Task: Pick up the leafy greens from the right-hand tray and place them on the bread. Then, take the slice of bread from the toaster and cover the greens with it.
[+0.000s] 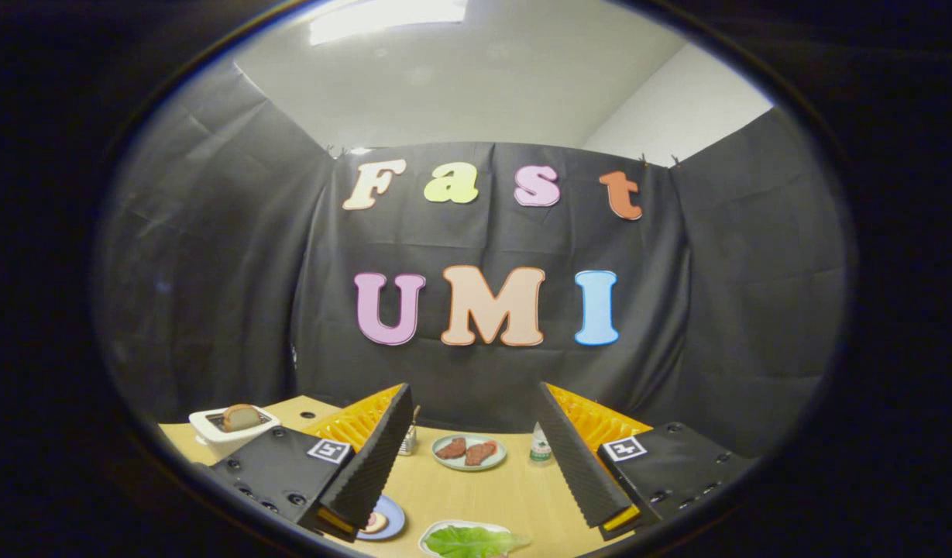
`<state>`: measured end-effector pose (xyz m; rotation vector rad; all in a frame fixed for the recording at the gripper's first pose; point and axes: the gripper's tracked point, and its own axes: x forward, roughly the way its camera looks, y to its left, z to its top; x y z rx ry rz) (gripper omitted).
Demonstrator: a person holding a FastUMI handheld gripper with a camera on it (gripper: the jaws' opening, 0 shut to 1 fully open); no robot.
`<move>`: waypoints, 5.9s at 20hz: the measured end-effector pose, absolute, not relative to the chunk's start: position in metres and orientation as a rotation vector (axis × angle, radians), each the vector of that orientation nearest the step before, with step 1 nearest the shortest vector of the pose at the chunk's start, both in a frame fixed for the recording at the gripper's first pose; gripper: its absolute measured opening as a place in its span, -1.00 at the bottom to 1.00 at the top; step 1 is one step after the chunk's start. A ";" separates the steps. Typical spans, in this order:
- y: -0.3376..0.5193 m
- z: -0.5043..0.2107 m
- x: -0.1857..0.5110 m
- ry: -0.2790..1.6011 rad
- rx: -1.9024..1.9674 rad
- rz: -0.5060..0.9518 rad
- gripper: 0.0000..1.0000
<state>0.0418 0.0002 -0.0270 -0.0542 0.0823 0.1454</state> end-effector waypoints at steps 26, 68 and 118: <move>-0.010 -0.170 0.054 0.470 -0.322 0.580 1.00; -0.017 -0.412 0.002 1.082 -0.506 0.869 1.00; 0.106 -0.323 -0.010 1.036 -0.364 0.826 -0.76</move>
